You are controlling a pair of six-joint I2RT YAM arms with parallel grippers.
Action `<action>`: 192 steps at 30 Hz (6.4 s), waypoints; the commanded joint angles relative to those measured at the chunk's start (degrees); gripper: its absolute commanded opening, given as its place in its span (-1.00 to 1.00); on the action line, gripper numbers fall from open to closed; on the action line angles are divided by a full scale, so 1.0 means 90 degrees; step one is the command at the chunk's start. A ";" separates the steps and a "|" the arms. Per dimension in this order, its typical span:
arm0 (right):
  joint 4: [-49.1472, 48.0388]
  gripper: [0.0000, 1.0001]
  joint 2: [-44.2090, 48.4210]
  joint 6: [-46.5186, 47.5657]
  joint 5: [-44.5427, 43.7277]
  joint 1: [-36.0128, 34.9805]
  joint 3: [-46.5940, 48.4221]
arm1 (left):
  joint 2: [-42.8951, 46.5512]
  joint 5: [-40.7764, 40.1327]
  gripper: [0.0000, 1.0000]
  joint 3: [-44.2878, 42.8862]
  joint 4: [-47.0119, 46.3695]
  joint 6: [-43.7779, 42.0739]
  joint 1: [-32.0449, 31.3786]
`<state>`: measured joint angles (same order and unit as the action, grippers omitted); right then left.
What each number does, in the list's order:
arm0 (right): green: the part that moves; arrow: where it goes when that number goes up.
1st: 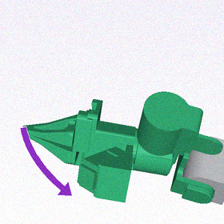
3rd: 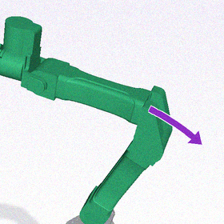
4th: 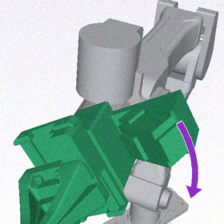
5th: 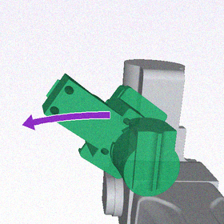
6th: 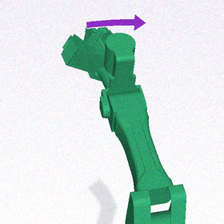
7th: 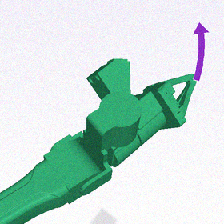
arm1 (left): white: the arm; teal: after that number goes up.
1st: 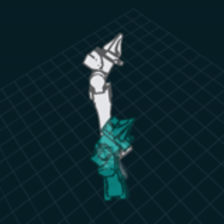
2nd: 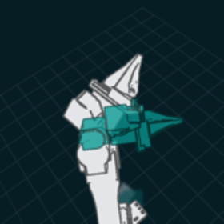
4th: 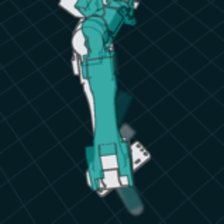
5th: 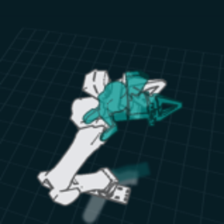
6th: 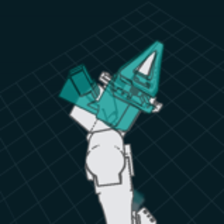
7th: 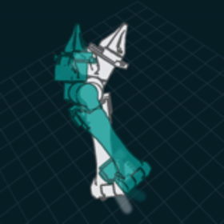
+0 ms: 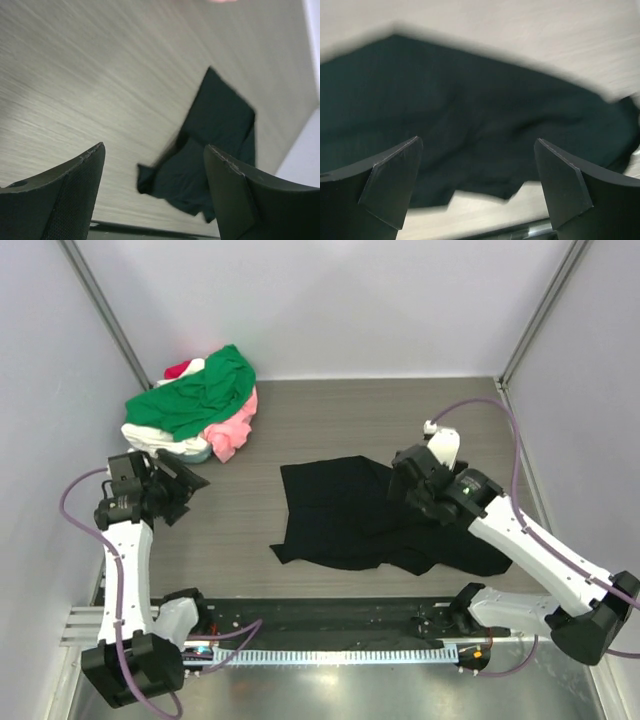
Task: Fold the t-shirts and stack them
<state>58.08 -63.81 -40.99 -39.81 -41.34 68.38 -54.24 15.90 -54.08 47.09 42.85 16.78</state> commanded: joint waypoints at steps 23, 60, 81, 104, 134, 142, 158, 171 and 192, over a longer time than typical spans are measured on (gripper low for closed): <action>-0.2196 0.80 -0.0849 0.0951 0.3107 0.2230 -0.1767 | -0.3258 -0.2802 0.42 -0.0394 -0.1951 0.0504 -0.4980; -0.2235 0.70 -0.0752 0.1176 0.3554 0.3744 -0.2021 | -0.3389 -0.3221 -1.00 -0.3446 -0.0389 -0.0561 -0.4227; -0.3270 0.33 -0.1883 0.0113 0.4131 0.0240 -0.1320 | -0.2655 -0.3240 -0.99 -0.1910 0.0011 -0.1547 -0.3690; -0.2324 0.14 -0.5703 0.0082 0.3125 -0.1461 0.1562 | -0.2186 -0.3788 -1.00 -0.1266 -0.0144 -0.1665 -0.3475; 0.0128 -0.97 -0.0949 0.1781 0.0371 -0.0524 0.2665 | -0.1288 -0.3652 -0.99 -0.3305 0.0783 -0.1177 -0.3475; -0.0202 -0.98 0.0663 0.2864 0.0487 -0.0524 0.3622 | -0.0615 -0.3271 -0.99 -0.4468 0.0969 -0.1246 -0.3475; 0.0157 -0.98 0.1134 0.4105 0.3505 -0.0436 0.7359 | 0.0226 -0.2763 -1.00 -0.7651 0.0842 -0.1177 -0.3466; -0.1997 -0.97 0.0100 0.7028 -0.1524 -0.0737 0.5794 | -0.1567 -0.3387 -1.00 -0.8103 0.0909 -0.1187 -0.3475; -0.1834 0.99 -0.5686 0.3179 0.0966 0.2972 0.5687 | -0.4640 -0.2558 0.30 -0.4658 0.0618 -0.0767 -0.2049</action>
<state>43.40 -129.32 -5.34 -32.27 -13.06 123.52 -110.91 -8.67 -100.90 57.43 36.95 -0.69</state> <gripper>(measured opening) 0.995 0.647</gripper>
